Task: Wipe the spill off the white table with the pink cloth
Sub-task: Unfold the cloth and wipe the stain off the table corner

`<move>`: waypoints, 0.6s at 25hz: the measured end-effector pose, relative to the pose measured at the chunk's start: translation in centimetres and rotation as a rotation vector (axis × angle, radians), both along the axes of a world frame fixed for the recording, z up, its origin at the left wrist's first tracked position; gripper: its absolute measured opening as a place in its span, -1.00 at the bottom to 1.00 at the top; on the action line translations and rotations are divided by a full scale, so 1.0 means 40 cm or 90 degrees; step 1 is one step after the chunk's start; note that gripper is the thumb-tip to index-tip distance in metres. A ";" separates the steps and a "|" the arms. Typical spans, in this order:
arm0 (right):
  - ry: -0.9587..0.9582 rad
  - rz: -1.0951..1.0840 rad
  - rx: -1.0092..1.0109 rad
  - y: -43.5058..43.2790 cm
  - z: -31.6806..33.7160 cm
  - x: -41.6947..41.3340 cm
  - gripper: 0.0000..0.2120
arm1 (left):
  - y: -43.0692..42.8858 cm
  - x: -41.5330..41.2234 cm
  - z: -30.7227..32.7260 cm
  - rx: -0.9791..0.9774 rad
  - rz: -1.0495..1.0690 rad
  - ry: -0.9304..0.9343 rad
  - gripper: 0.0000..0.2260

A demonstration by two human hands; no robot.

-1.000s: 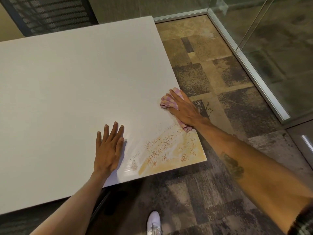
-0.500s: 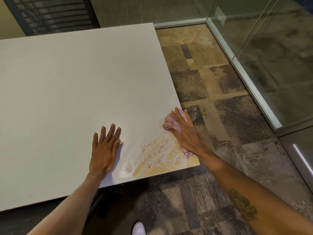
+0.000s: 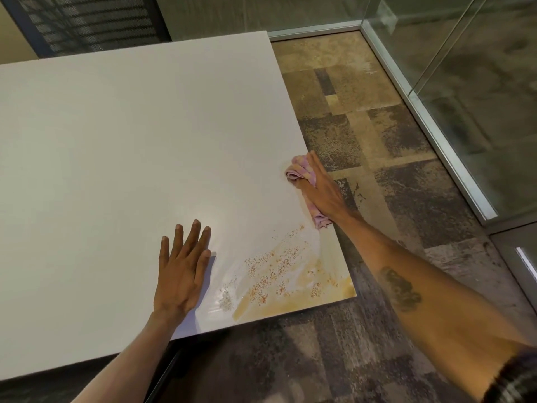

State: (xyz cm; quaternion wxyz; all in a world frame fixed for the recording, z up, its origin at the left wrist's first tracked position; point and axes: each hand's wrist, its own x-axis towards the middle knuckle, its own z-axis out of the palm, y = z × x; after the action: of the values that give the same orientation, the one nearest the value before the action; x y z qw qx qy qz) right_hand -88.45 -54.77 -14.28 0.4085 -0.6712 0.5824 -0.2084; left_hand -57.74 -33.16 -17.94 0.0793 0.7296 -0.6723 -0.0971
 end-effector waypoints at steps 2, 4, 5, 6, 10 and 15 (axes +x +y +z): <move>-0.023 -0.023 0.011 0.009 -0.007 -0.007 -0.26 | 0.001 0.000 0.002 0.001 -0.005 0.003 -0.51; -0.038 -0.040 0.017 0.024 -0.006 -0.015 -0.32 | -0.001 0.003 0.000 0.005 -0.008 -0.005 -0.52; -0.050 -0.041 0.009 0.037 -0.005 -0.021 -0.37 | -0.003 0.004 0.000 0.007 -0.008 -0.006 -0.52; -0.068 -0.038 -0.005 0.057 -0.004 -0.027 -0.42 | -0.003 0.004 0.000 0.009 -0.007 -0.009 -0.52; -0.106 -0.047 -0.015 0.159 -0.012 -0.060 -0.50 | 0.000 -0.004 0.010 0.001 -0.014 -0.024 -0.52; -0.110 -0.072 0.018 0.240 -0.009 -0.085 -0.48 | -0.001 0.003 0.014 0.011 -0.023 -0.010 -0.51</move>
State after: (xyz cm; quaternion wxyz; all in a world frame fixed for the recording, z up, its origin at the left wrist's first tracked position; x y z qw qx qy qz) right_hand -91.84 -45.18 -14.64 0.4542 -0.6109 0.5847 -0.2804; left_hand -57.61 -33.19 -17.38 0.0660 0.7188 -0.6851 -0.0982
